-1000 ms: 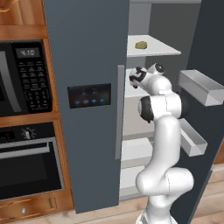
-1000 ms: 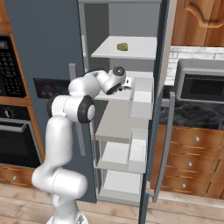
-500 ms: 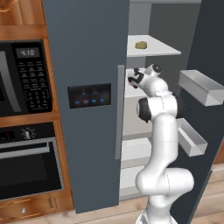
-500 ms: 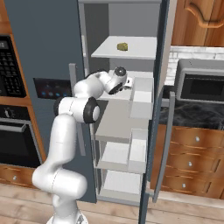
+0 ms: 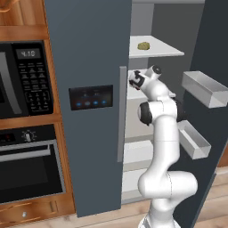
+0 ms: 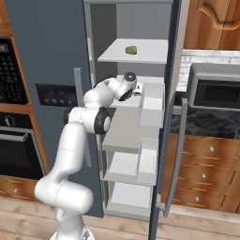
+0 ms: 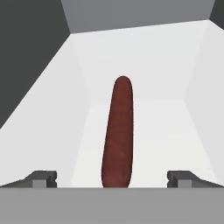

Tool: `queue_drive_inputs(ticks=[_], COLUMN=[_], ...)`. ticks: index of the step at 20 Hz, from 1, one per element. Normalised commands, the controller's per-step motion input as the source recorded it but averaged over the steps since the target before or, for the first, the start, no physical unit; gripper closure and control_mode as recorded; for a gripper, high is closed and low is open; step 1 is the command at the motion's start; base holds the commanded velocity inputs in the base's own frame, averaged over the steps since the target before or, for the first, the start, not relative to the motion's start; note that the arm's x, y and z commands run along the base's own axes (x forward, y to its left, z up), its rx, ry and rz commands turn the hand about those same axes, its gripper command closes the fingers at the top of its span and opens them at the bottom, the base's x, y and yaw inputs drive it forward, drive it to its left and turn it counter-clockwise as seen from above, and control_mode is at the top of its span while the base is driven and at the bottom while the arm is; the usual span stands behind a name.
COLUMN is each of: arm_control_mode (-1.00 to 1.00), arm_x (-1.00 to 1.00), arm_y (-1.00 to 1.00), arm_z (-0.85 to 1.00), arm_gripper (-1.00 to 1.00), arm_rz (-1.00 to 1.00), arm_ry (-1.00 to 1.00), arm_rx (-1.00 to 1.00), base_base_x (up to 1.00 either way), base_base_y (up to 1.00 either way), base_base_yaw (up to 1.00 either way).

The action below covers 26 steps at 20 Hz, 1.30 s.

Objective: Retrieve the sausage and cheese from the fridge and place them on the cutting board on the counter.

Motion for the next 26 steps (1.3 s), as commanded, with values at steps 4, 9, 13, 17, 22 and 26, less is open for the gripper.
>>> queue_drive_inputs(ticks=[4,9,13,17,22,26], arm_control_mode=[-1.00,-1.00,-1.00,-1.00,-1.00,-1.00], arm_x=[0.26,0.09,0.10,0.26,0.29,0.29], arm_y=[0.00,0.00,0.01,0.07,0.03,0.00], arm_z=[-0.09,-0.18,-0.17,-0.10,-0.10,-0.06], arm_gripper=[-1.00,-1.00,-1.00,-1.00,-1.00,-1.00], arm_rz=[0.00,0.00,0.00,0.00,0.00,0.00], arm_ry=[0.00,0.00,0.00,0.00,0.00,0.02], arm_rx=[0.00,-0.02,-0.05,0.00,-0.01,-0.01], base_base_x=[0.00,0.00,0.00,0.00,0.00,0.00], base_base_y=[0.00,0.00,0.00,0.00,0.00,0.00], base_base_yaw=[0.00,0.00,0.00,0.00,0.00,0.00])
